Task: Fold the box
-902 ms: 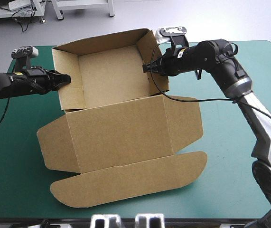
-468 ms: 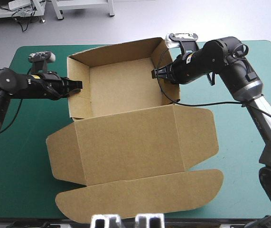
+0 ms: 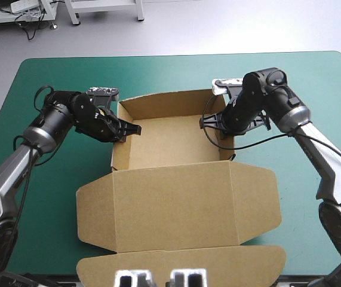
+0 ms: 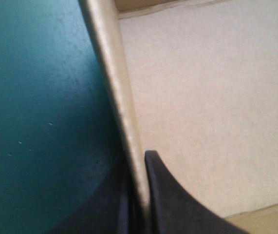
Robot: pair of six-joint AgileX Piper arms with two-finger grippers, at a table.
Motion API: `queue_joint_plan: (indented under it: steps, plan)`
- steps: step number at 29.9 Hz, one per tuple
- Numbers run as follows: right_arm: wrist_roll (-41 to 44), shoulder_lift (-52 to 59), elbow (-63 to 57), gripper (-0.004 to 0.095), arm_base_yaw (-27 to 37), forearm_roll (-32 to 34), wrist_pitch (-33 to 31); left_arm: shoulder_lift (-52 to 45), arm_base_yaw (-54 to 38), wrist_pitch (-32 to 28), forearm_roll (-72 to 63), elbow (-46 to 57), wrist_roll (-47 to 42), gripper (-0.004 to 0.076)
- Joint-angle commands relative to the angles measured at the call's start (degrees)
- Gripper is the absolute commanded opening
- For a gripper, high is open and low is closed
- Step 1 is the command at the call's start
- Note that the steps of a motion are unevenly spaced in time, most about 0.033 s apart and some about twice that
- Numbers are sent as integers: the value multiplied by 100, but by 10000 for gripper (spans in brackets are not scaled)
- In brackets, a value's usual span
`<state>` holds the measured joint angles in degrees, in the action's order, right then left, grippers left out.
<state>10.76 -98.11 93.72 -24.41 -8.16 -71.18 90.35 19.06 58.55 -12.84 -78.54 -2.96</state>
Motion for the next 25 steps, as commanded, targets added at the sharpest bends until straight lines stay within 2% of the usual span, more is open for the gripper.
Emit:
queue_joint_plan:
  steps: [1,4,13,20,22,25]
  plan:
    - [-182,189,-210,-15,-98,-1181,325,144,174,-484,-759,-224,51,-10]
    - [-182,99,-533,-15,-98,-1197,485,413,174,-539,-749,-222,37,-10]
    - [-565,-174,-1021,-15,-98,-1259,1639,733,174,-498,-279,-400,48,-10]
    - [-743,-329,-1021,-8,-98,-1021,1641,761,174,-273,5,-762,48,1]
    - [-743,-339,-1021,26,-98,-858,1612,761,174,-204,34,-835,48,28]
    - [-716,-339,-935,152,-98,-589,1455,761,174,-152,34,-928,72,83]
